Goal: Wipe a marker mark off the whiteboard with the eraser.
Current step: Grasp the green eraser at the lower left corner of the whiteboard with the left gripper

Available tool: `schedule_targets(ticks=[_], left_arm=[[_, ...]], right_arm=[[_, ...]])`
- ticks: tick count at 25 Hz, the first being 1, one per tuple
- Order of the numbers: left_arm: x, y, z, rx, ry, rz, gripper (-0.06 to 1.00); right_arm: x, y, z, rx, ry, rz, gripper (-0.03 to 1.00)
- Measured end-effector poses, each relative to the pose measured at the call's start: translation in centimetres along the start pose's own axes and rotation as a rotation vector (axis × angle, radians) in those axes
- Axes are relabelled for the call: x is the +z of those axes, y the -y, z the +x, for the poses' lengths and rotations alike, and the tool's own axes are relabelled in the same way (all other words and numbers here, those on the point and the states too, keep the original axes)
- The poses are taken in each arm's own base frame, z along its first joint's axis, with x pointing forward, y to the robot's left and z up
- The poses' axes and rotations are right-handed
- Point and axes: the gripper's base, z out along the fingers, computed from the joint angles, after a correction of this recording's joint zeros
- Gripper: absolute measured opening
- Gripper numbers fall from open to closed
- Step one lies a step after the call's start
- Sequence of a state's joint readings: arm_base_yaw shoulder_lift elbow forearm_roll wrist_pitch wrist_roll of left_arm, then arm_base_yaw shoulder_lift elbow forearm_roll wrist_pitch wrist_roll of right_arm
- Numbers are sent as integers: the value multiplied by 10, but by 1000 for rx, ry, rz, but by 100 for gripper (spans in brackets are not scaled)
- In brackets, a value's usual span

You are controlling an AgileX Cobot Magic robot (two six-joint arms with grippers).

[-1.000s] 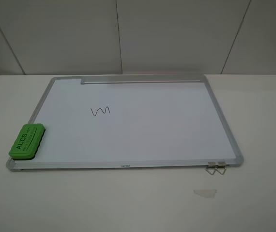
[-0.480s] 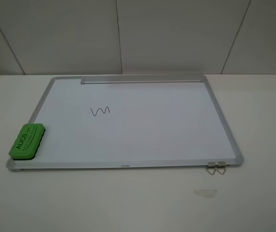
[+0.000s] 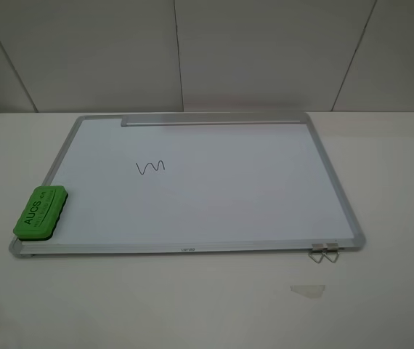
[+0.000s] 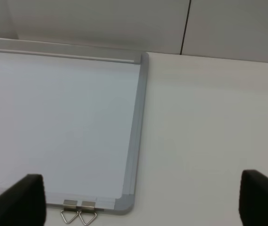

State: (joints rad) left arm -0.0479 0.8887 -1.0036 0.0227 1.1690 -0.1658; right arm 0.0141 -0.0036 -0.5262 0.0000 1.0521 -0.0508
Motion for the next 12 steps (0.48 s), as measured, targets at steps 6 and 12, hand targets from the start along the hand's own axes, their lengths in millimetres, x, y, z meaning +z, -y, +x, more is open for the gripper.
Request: schedule_targets(ticks=[6, 12], left_arm=[[56, 6, -31, 4, -248, -40, 74], [98, 7, -43, 21, -367, -85, 74]], right_arm=[[0, 0, 0, 0, 0, 0, 82], [0, 0, 0, 0, 0, 0, 82]])
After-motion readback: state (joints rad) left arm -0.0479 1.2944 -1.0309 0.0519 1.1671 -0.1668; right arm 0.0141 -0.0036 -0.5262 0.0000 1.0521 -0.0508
